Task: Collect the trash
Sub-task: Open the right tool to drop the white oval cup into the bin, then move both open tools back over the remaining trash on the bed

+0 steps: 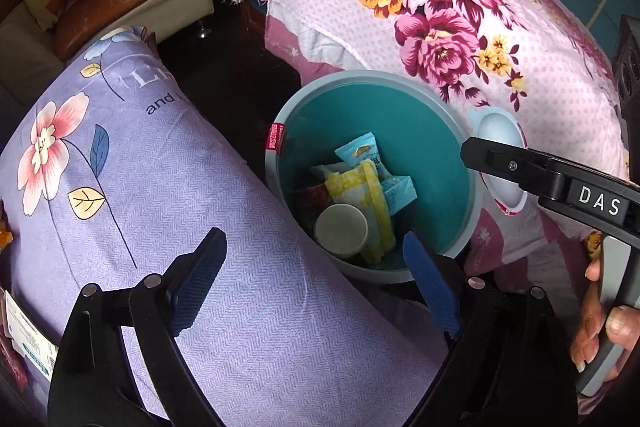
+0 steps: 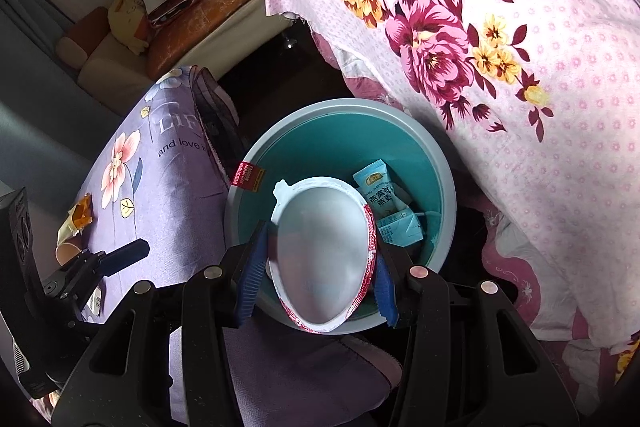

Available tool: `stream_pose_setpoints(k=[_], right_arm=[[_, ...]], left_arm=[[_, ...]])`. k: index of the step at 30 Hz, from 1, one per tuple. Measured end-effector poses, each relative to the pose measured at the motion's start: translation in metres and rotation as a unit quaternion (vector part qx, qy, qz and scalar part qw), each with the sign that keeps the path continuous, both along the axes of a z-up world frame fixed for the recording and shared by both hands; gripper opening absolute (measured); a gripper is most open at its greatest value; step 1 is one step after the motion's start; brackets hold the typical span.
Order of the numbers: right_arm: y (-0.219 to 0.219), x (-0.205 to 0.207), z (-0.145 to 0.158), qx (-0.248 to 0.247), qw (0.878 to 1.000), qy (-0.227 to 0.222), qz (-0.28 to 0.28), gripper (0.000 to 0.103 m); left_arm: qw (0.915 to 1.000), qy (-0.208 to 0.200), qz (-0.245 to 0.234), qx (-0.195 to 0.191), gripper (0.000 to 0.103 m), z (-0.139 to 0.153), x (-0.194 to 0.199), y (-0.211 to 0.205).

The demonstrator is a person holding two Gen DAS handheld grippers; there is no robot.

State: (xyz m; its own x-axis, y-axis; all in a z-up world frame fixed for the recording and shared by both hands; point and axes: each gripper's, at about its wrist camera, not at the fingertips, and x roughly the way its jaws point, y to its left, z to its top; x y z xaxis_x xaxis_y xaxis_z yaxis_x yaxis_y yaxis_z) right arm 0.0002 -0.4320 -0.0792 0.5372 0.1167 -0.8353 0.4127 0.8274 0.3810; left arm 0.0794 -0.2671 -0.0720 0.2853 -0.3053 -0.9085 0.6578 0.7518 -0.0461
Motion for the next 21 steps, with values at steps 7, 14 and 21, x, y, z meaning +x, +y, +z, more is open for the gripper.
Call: stream_pose_setpoints(k=[7, 14, 21], right_arm=[[0.012, 0.01, -0.002, -0.005, 1.0, 0.016, 0.013, 0.046], [0.029, 0.02, -0.002, -0.007, 0.999, 0.028, 0.024, 0.061], [0.046, 0.025, 0.007, -0.011, 0.999, 0.032, 0.032, 0.072]], left_arm=[[0.9992, 0.008, 0.036, -0.013, 0.092, 0.004, 0.006, 0.041], [0.9964, 0.022, 0.077, -0.029, 0.093, 0.006, 0.012, 0.082], [0.9926, 0.03, 0.111, -0.04, 0.094, 0.007, 0.014, 0.123]])
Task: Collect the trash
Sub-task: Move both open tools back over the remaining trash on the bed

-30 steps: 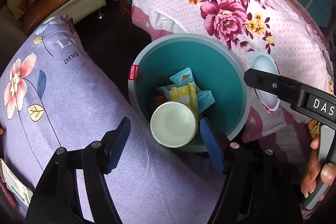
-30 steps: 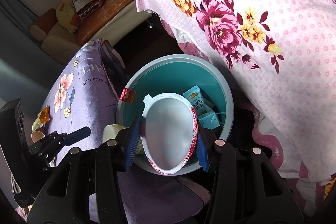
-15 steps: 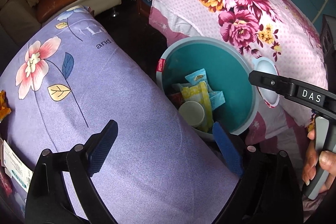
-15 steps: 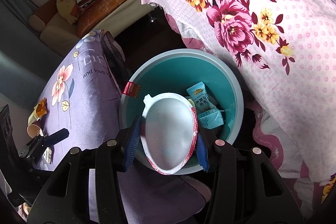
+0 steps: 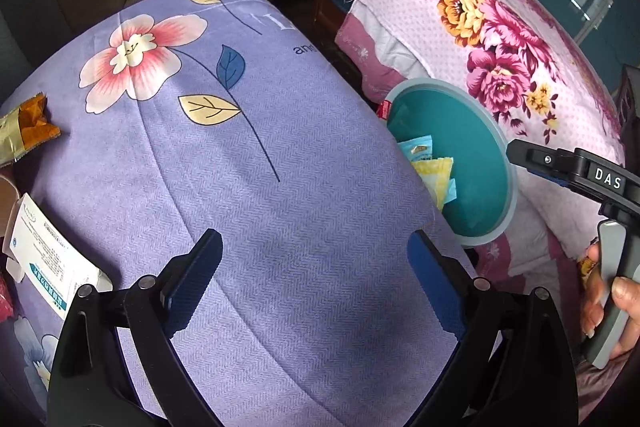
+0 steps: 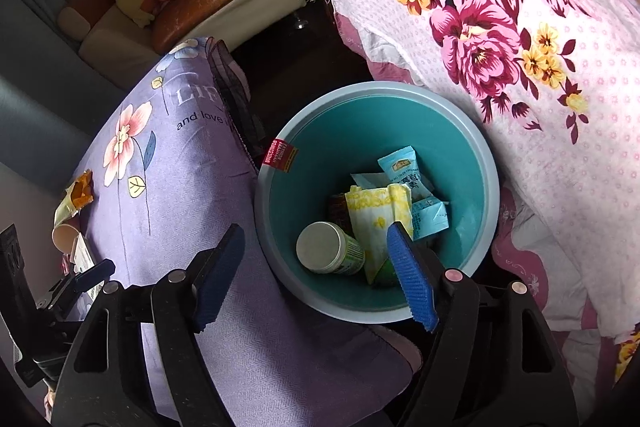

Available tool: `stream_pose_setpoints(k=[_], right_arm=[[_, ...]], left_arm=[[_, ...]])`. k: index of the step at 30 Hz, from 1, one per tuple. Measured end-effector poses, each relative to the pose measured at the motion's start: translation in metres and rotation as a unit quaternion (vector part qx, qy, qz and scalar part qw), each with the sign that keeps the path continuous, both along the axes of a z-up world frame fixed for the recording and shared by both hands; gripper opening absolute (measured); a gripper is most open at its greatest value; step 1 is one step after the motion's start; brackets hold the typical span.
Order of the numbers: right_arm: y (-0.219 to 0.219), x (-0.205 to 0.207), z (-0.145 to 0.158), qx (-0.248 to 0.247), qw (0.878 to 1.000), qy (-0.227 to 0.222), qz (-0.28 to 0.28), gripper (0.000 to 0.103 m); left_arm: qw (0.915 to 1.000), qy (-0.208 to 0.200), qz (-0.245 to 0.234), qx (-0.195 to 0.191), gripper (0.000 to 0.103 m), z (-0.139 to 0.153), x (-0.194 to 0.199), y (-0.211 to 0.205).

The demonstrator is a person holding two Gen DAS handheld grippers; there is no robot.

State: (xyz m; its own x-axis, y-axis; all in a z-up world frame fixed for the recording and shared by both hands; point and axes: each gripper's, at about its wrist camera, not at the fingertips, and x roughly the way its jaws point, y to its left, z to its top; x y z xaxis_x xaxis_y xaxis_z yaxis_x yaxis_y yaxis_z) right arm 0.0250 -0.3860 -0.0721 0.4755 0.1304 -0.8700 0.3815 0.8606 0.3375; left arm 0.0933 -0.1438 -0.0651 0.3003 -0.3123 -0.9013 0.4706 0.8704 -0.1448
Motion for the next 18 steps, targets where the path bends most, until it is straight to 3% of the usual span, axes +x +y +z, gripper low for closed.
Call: stream_pose_setpoints(k=[18], right_arm=[[0.104, 0.018, 0.036, -0.044, 0.994, 0.006, 0.097, 0.076]], left_arm=[[0.9958, -0.003, 0.085, -0.033, 0.095, 0.015, -0.008, 0.111]])
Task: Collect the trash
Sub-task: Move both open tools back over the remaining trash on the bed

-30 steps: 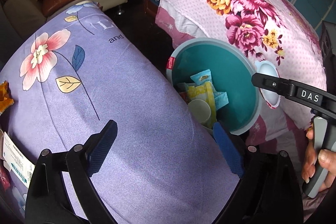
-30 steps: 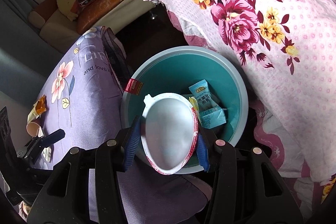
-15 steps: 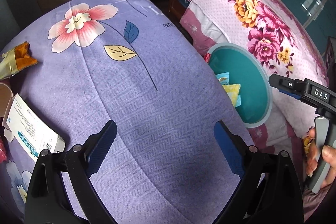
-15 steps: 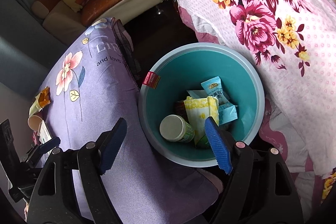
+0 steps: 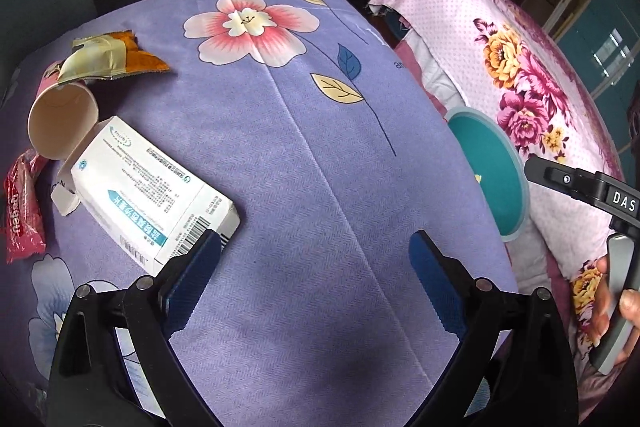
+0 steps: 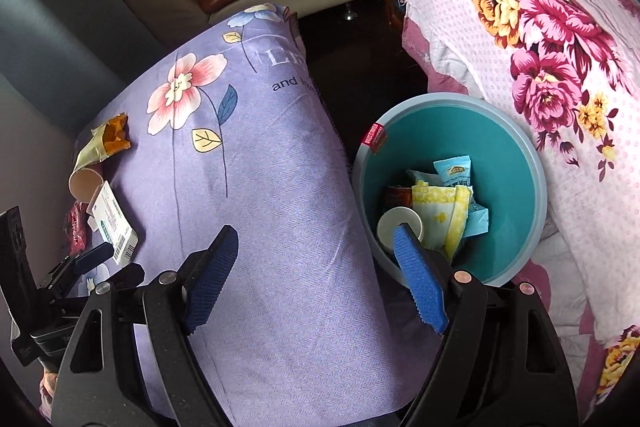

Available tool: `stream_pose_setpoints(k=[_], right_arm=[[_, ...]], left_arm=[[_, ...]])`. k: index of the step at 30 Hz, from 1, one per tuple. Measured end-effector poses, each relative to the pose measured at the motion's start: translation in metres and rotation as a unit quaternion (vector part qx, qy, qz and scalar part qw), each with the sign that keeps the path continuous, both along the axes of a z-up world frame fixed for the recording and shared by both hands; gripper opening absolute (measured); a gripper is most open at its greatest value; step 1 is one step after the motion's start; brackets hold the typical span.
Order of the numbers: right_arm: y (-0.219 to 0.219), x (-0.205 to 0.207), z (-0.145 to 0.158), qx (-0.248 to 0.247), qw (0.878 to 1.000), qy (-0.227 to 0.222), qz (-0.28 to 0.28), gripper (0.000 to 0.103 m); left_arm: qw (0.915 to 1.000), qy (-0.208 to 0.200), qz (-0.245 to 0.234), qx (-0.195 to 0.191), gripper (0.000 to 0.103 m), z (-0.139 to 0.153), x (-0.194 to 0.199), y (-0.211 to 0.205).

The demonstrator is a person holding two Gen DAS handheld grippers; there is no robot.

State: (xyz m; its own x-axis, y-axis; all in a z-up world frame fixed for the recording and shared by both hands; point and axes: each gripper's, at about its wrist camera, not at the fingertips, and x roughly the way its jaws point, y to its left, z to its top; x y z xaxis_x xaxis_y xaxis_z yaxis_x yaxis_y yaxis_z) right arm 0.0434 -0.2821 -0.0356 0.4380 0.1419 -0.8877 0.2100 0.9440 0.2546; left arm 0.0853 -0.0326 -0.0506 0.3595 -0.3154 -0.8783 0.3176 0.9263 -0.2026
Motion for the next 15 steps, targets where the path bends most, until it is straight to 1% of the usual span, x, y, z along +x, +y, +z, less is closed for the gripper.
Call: stream_pose_setpoints(k=[7, 9, 15], right_arm=[[0.056, 0.014, 0.007, -0.016, 0.998, 0.007, 0.058, 0.077], [0.072, 0.018, 0.008, -0.021, 0.997, 0.008, 0.075, 0.079], [0.116, 0.03, 0.007, -0.038, 0.991, 0.019, 0.123, 0.08]], left_arm=[[0.9991, -0.008, 0.041, -0.002, 0.095, 0.007, -0.003, 0.053], [0.9986, -0.009, 0.052, -0.002, 0.096, 0.007, -0.004, 0.065], [0.9965, -0.009, 0.082, -0.007, 0.096, 0.006, -0.006, 0.105]])
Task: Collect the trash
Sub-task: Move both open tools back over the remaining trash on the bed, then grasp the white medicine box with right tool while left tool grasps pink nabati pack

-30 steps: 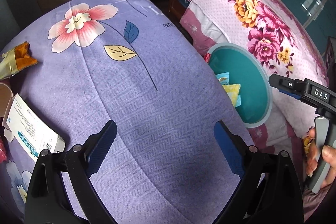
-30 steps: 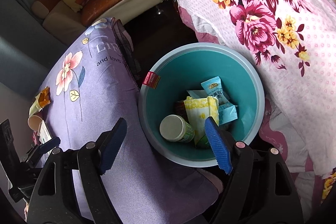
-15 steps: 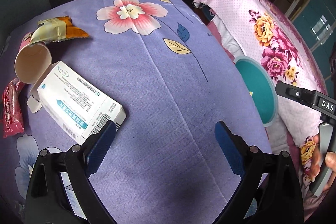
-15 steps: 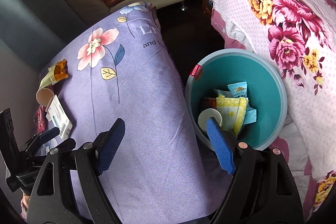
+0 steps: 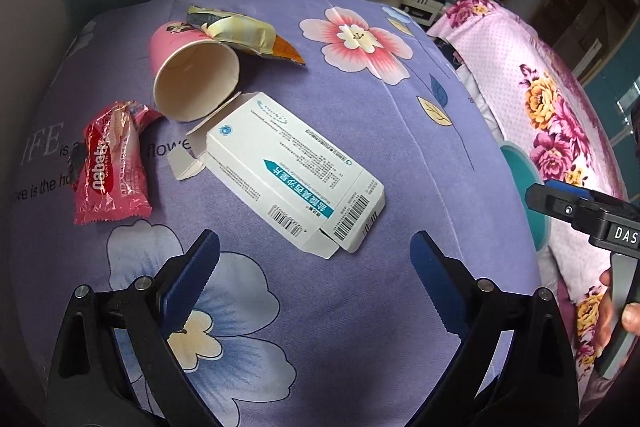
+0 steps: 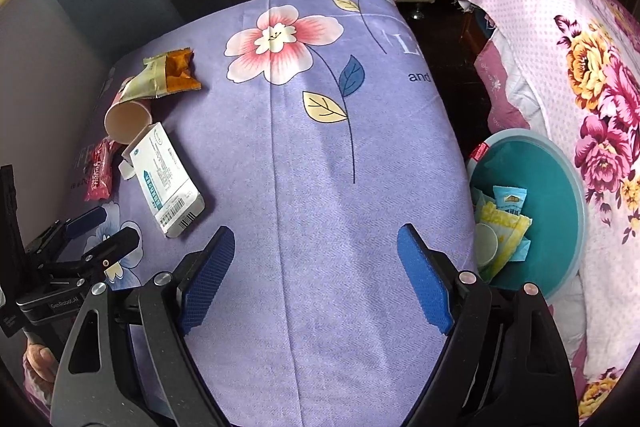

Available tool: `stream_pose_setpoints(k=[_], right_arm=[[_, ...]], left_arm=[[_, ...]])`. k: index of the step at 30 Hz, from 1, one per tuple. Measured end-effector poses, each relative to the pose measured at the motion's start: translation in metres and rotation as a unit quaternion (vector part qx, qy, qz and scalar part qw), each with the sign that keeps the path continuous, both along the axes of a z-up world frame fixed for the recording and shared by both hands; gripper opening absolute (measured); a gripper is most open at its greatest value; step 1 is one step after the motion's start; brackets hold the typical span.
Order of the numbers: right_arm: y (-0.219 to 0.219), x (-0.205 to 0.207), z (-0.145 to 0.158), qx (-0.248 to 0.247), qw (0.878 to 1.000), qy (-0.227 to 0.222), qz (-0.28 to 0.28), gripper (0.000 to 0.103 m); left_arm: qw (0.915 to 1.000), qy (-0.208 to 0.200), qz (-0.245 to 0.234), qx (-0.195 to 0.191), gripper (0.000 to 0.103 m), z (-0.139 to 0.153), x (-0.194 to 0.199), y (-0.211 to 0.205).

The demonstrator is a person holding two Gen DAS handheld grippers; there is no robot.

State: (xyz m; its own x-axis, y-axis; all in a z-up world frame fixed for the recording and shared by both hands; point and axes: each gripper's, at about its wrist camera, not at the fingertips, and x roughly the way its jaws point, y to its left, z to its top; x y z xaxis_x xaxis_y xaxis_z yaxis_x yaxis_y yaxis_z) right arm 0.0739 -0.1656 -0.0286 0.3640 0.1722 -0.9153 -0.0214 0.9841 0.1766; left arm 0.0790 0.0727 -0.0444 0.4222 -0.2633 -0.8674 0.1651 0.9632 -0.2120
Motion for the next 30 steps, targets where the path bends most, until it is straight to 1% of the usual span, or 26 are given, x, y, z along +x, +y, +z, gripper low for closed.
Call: stream_pose_setpoints(k=[6, 14, 18, 23, 30], right_arm=[[0.039, 0.01, -0.007, -0.015, 0.999, 0.013, 0.041, 0.08], [0.098, 0.035, -0.024, -0.03, 0.993, 0.03, 0.109, 0.08], [0.132, 0.049, -0.036, -0.04, 0.987, 0.04, 0.15, 0.08], [0.172, 0.064, -0.051, -0.056, 0.976, 0.047, 0.204, 0.08], [0.207, 0.081, -0.068, -0.073, 0.965, 0.045, 0.249, 0.08]], left_arm=[[0.9996, 0.003, 0.029, -0.004, 0.096, -0.006, -0.001, 0.036], [0.998, 0.01, 0.061, 0.01, 0.096, -0.015, -0.001, 0.079], [0.9963, 0.012, 0.084, 0.014, 0.096, -0.019, 0.001, 0.106], [0.9926, 0.021, 0.119, 0.011, 0.096, -0.024, 0.004, 0.139], [0.9878, 0.027, 0.154, 0.006, 0.096, -0.026, 0.012, 0.169]])
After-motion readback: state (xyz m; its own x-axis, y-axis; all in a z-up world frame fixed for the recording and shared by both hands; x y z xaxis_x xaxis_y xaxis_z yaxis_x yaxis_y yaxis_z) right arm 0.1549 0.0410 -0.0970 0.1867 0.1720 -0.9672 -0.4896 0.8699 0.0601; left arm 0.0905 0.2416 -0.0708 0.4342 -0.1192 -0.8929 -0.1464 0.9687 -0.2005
